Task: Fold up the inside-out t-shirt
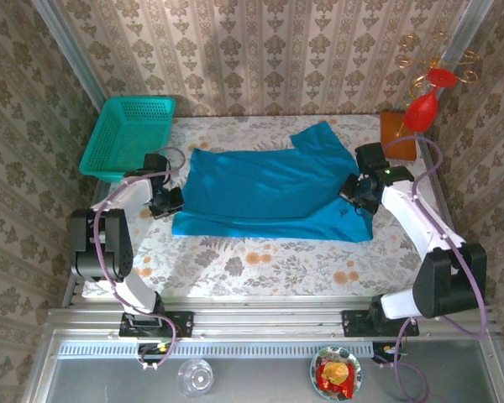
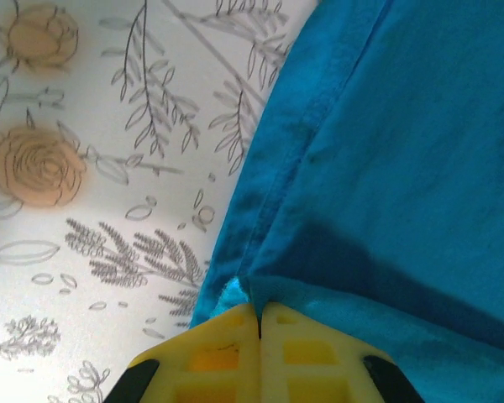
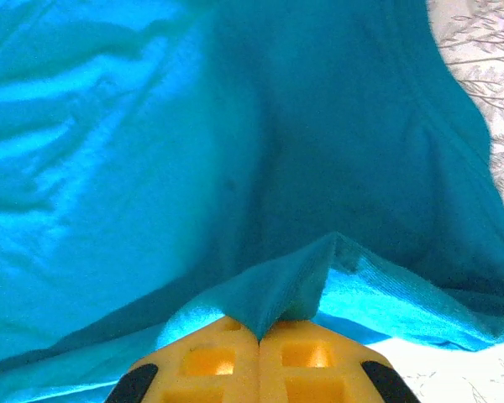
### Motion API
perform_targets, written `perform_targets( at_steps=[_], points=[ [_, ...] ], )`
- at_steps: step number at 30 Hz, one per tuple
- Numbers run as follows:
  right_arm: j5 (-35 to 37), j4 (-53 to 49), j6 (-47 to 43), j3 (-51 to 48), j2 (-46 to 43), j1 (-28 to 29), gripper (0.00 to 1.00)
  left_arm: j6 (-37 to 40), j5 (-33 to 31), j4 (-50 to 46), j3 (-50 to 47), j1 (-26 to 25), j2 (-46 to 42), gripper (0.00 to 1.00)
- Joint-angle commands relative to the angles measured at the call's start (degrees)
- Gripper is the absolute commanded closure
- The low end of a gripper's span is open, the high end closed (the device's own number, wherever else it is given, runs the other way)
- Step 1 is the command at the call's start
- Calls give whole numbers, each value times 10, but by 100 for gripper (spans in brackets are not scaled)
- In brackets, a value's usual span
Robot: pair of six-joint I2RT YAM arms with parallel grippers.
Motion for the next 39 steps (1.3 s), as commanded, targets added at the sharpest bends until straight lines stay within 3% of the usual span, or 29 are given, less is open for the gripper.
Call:
perform_targets(
  at_steps=[1,5,15,17,18,21,23,25,33,39],
  points=[
    [-47,23,-51,22,32,-3,100,15,8,18,17,3,12,100],
    [-70,43,-75,46,72,-5,100,16,13,24,22,3,24,100],
    [28,-4,-109,160,207,-16,100,24,0,25,27,4,34,98],
    [39,-10,-107,170,220,-19,99,25,1,23,32,4,39,94],
    [42,-17,-106,174,224,-20,90,25,2,22,34,4,41,91],
    [48,-26,-104,173,218,-20,82,25,6,23,32,4,27,83],
    [63,-34,-100,162,199,-20,64,26,5,19,34,4,9,78],
    [69,-39,-102,147,176,-20,56,28,0,8,34,4,-9,75],
    [19,-33,-114,35,91,-31,47,22,-26,-63,-13,3,-63,75],
    [2,-17,-118,-68,35,-65,45,5,-9,-49,-92,3,-72,73]
  ],
)
